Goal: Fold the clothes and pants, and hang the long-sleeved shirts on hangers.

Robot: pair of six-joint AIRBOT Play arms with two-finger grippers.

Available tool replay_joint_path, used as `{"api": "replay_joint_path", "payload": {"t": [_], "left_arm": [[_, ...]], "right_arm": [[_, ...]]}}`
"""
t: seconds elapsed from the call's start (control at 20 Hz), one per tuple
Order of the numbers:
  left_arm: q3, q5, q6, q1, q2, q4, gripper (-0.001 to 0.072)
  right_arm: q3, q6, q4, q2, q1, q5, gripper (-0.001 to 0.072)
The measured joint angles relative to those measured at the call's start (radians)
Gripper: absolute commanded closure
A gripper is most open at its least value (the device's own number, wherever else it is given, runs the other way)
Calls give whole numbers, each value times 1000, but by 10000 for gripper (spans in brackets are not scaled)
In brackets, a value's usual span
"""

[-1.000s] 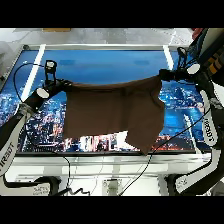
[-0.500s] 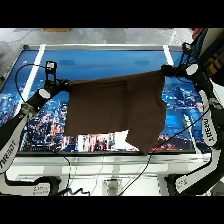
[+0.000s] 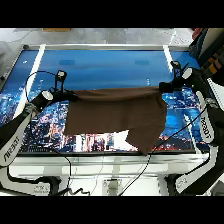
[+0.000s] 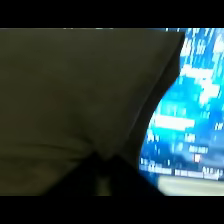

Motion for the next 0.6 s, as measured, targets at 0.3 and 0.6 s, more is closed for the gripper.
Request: {"api": "replay_joint_path", "payload": {"t": [0.3, 0.6], "left_arm": [[0, -77, -100, 11, 25, 4, 13], [0, -276, -174, 106, 206, 71, 611]], "right_arm": [[-3, 3, -16, 10, -4, 105, 458], [-5, 1, -80, 101, -68, 267, 700]]}}
